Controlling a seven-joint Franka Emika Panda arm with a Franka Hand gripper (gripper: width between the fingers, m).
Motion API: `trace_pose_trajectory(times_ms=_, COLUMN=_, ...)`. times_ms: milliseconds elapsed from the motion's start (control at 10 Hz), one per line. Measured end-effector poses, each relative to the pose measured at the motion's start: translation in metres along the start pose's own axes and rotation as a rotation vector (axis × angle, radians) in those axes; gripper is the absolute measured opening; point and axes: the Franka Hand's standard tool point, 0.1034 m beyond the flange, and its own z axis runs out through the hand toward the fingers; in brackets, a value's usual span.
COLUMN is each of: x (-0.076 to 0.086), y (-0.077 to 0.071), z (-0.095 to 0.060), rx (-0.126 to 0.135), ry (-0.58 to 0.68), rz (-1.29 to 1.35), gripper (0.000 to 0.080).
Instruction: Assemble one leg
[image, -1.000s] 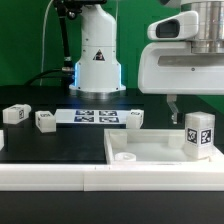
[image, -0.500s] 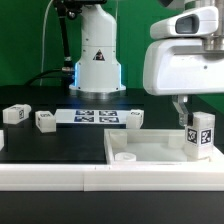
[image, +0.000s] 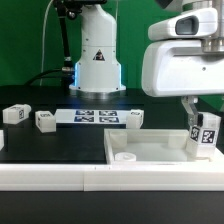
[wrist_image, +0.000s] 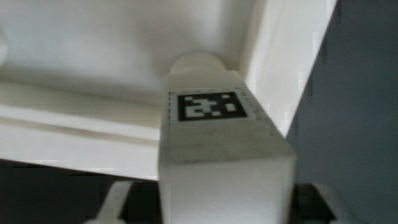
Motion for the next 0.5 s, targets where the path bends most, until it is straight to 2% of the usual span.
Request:
trace_pose_trajectory(times_ms=400, x=-0.0005, y=0.0023, z=-0.0013, rx=0.006, ry=-0.024, rz=0.058, gripper=0.0294)
trace_pose_trajectory(times_ms=500, x=0.0002, y=0.0031, z=-0.0029, rx=0.008, ry=-0.034, rz=0.163, gripper=0.0294)
